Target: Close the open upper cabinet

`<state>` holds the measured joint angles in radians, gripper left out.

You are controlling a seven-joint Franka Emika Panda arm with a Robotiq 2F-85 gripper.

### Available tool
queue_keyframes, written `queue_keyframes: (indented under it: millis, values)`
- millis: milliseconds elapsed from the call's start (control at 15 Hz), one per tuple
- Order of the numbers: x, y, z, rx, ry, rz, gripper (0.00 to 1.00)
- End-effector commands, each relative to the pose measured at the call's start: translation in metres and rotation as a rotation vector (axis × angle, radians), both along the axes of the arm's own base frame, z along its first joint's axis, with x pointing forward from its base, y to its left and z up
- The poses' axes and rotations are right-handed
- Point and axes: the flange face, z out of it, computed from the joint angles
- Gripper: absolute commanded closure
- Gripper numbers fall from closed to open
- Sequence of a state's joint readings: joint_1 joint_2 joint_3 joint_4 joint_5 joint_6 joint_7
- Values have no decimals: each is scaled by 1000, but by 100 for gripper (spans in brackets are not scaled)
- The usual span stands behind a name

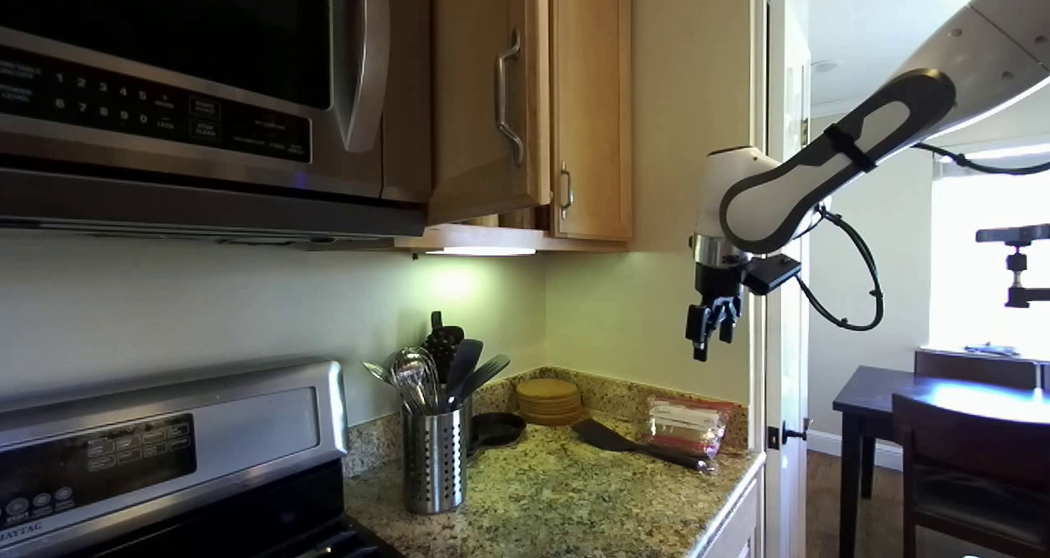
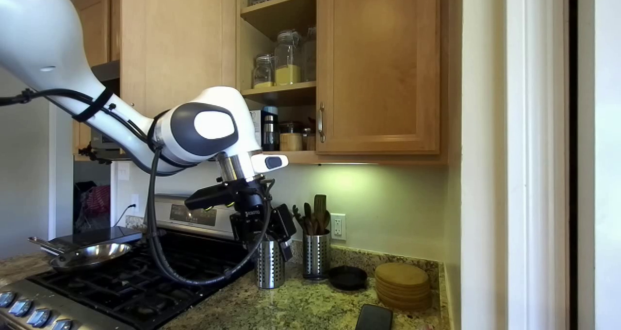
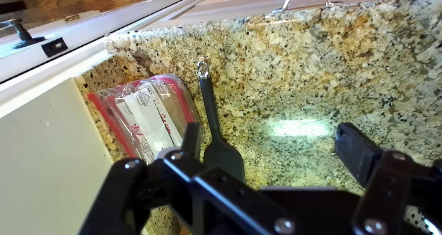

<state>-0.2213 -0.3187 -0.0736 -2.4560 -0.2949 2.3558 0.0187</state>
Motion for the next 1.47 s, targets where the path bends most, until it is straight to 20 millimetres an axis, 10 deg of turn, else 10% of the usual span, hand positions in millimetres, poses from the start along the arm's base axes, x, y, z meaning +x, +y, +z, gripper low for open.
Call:
queue_keyframes:
  millis: [0, 600, 1400]
  values:
    - [0, 0, 1, 0, 1, 0, 0]
    - [-1, 66, 35, 78, -75, 88, 0]
    - [4, 182, 133, 136, -290, 289, 0]
